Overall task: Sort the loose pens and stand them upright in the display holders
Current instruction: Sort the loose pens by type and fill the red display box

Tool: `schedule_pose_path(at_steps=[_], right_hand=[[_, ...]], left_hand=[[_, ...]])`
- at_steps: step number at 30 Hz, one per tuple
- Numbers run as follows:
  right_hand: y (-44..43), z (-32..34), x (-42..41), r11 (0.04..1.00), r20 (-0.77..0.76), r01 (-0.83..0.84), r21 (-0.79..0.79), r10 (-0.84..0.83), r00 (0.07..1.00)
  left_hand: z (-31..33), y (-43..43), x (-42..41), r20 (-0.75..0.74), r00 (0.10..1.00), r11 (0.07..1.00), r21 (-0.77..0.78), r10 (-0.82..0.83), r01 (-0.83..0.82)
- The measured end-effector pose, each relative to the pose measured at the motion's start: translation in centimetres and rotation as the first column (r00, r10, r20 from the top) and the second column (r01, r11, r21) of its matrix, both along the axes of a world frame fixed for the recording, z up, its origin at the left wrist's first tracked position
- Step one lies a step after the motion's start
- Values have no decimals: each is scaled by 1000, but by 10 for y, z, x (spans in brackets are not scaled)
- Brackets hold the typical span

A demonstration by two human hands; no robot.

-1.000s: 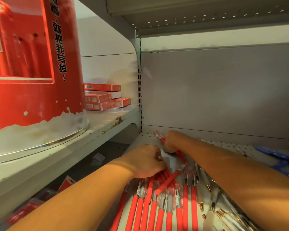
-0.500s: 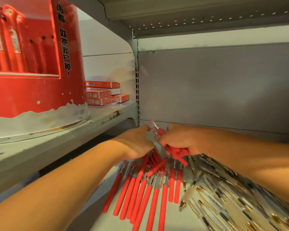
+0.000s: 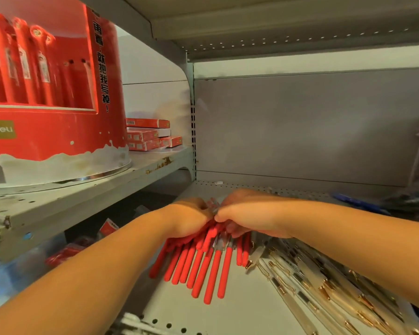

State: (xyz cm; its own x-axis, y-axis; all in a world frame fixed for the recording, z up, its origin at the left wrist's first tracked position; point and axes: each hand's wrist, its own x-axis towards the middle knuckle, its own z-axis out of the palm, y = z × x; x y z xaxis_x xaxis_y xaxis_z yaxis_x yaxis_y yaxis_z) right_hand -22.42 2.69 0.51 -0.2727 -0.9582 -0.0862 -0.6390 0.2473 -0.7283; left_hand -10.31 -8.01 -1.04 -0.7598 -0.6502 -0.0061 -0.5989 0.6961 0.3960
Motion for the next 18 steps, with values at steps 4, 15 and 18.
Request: schedule_pose_path(at_steps=[4,15,18], right_hand=[[0,-4,-13,999,-208,-32,12,34,977],[-26,-22,-57,988,-756,-153,27,121,643],[-28,-22,-57,958,-854,-287,18,164,494]], left_hand=[[-2,-5,-4,-8,999,996,-75,52,-53],[-5,-16,-8,50,996,997,-15,72,-71],[-3,-15,-7,29,998,999,-11,53,-53]])
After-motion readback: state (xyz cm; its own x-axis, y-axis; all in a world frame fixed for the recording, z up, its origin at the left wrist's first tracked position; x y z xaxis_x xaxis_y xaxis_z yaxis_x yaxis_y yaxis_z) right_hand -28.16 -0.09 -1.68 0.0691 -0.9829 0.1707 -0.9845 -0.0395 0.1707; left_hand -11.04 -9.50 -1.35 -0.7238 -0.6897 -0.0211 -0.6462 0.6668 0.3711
